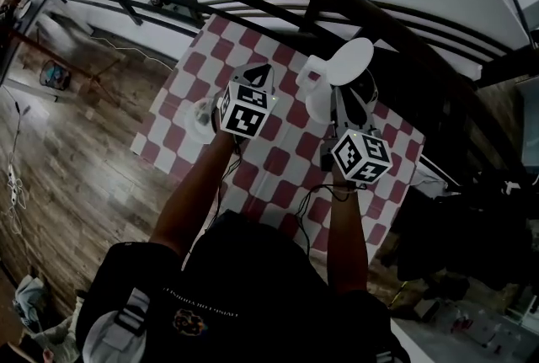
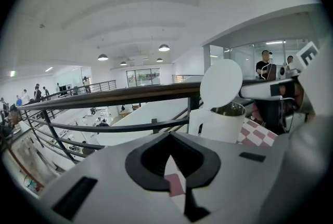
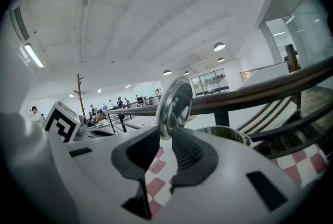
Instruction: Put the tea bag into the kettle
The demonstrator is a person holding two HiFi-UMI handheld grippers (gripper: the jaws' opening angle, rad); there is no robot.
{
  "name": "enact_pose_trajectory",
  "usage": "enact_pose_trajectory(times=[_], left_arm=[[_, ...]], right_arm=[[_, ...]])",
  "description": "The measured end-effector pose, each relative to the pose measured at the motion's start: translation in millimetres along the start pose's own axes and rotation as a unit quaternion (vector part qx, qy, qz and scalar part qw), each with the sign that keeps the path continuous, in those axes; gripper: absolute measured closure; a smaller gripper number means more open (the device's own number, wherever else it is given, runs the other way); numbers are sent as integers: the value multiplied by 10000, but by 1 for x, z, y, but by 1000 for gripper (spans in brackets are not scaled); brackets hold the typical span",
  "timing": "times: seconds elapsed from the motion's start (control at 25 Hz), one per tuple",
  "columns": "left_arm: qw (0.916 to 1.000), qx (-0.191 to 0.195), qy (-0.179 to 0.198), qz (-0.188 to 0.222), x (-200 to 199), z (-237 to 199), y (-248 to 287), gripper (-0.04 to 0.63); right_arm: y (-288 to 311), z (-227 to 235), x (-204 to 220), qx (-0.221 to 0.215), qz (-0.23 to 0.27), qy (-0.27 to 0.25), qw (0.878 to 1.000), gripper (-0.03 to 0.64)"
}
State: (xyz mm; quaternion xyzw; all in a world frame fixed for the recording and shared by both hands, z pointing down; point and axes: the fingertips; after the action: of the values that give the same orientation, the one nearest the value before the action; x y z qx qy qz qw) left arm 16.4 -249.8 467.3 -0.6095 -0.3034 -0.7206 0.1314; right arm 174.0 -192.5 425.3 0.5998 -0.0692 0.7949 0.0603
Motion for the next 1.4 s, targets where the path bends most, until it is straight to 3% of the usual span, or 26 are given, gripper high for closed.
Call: enact_pose_trajectory(times=[1.0, 1.4], left_arm=[[9966, -717, -233, -318, 42, -47, -56, 597], [9824, -1706, -584, -486, 78, -116, -122, 597]], right_arm=[[15, -44, 38, -582, -442, 64, 9973, 537], [55, -129, 78, -1577, -854, 95, 9837, 536]])
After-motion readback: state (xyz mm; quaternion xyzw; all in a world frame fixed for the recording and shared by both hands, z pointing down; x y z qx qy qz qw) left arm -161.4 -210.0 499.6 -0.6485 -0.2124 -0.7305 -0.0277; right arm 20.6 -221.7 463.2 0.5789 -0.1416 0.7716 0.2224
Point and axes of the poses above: the fingertips, and each gripper's own axes: y forward along the fingers, z to its right, x out of its underside, and after that the axes turned 15 degrees about z, right-handed
